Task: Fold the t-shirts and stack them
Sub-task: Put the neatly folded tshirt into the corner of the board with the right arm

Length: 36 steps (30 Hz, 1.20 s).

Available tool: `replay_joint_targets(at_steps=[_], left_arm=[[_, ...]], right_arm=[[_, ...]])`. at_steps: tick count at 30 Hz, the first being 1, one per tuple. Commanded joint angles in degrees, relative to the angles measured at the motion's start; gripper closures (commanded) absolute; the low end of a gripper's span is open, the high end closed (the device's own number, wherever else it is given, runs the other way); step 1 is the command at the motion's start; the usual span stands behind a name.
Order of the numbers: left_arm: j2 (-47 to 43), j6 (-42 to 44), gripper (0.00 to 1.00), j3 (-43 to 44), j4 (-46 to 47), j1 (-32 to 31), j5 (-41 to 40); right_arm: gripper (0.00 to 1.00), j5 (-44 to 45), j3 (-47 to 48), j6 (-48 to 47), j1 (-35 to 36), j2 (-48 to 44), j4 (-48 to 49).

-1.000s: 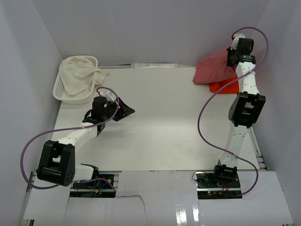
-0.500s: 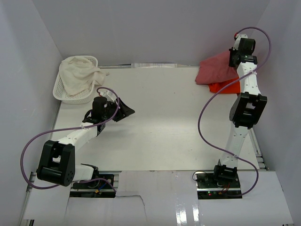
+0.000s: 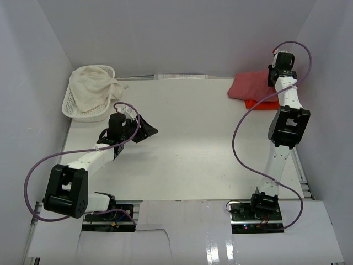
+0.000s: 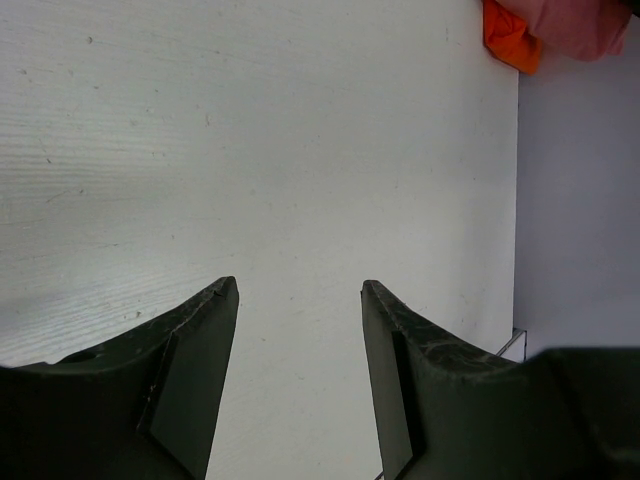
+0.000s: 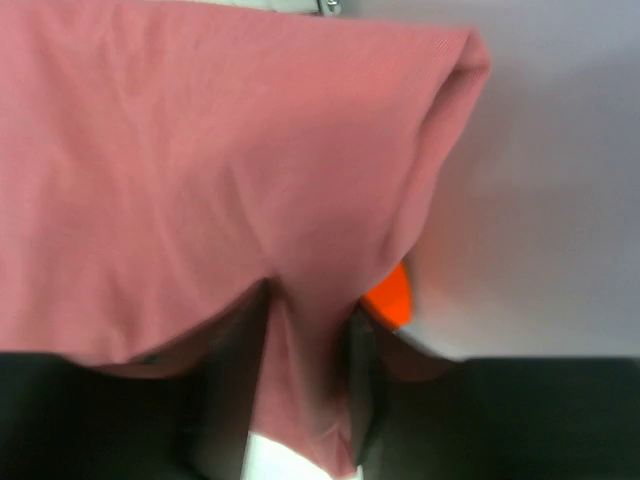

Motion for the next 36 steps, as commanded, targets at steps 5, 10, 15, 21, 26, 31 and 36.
replay_joint_targets(at_steps=[5,10,15,21,26,31,36], left_arm=[[-0.2,0.7,0.37,0.9,-0.4,-0.4,0.3],[-0.4,0.7,0.37,0.6,-0.2,-0.7,0.2],[-1.0,0.6,0.37,-0.3,-0.1,-0.9,0.3],[-2.6,0.7,0.37,-1.4,0.0,-0.9,-0.1],[-3.1,1.0,0.37,-1.6,0.0,-0.9,0.0],[-3.9,1.2,0.37,-2.4,0.4,-0.9,-0.1],[-5.1,1.5,0.37,-3.2,0.5,-0.9,-0.3]], right_arm=[[0.42,4.5,-4.0,-1.1,-0.2,-3.1,9.4],[0.41,-0.2,-6.2,-0.4,1.1,-7.5,9.6],[0.42,-2.5,-5.7,-2.5,5.3,-10.2,6.6],[0.44,-7.3,-5.8,-0.5,7.7,-10.3,1.6],[0.46,-7.3,-10.5,-0.8,9.7,-11.0,0.5],[0.49,-5.3,-9.8,-1.4,12.9,-8.7,-1.8],[0.49,-1.8,-8.8,-3.5,16.2,-5.5,-2.8]])
